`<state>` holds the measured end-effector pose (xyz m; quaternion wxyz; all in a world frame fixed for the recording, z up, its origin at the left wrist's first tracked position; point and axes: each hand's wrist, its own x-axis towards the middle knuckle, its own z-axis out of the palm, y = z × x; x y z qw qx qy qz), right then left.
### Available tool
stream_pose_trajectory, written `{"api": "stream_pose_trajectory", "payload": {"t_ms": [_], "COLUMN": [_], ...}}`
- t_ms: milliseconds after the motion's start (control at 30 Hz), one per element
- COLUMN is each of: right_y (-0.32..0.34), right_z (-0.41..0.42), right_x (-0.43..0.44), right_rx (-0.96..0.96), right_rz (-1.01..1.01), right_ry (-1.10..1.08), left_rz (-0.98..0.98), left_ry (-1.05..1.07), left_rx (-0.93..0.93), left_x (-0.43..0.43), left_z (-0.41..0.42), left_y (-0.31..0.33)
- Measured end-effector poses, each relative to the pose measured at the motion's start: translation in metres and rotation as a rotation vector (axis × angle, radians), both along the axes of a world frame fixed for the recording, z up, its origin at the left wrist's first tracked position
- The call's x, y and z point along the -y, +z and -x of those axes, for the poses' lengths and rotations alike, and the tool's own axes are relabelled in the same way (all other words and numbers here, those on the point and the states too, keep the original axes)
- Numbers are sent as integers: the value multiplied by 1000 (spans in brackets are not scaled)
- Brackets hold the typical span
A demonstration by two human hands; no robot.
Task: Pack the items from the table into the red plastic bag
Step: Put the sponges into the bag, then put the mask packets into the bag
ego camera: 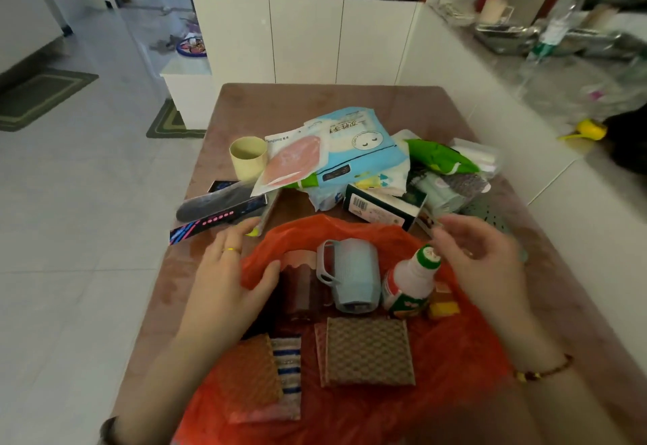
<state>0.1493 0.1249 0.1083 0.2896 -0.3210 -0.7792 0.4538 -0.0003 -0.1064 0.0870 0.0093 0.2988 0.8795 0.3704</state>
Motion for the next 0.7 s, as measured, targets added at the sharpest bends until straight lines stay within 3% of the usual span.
{"api": "stream_pose_trajectory", "payload": {"t_ms": [267,500,633,700], "right_y": [-16,-30,-29,-25], "right_z": [91,183,201,203], "right_x": [-71,-115,-130,-132], "right_rx": [248,271,474,394], "right_rz": [-6,105,-96,-134], "right_ry": [79,-22,99,136], "left_rz": [35,52,48,-3], "left_ry": [-200,-184,-222,-181], "left_rx": [110,281,318,332], "left_x": [-128,-177,-182,-182], "left_z": [42,74,76,78], "left_y": [-9,-17,-24,-28]}}
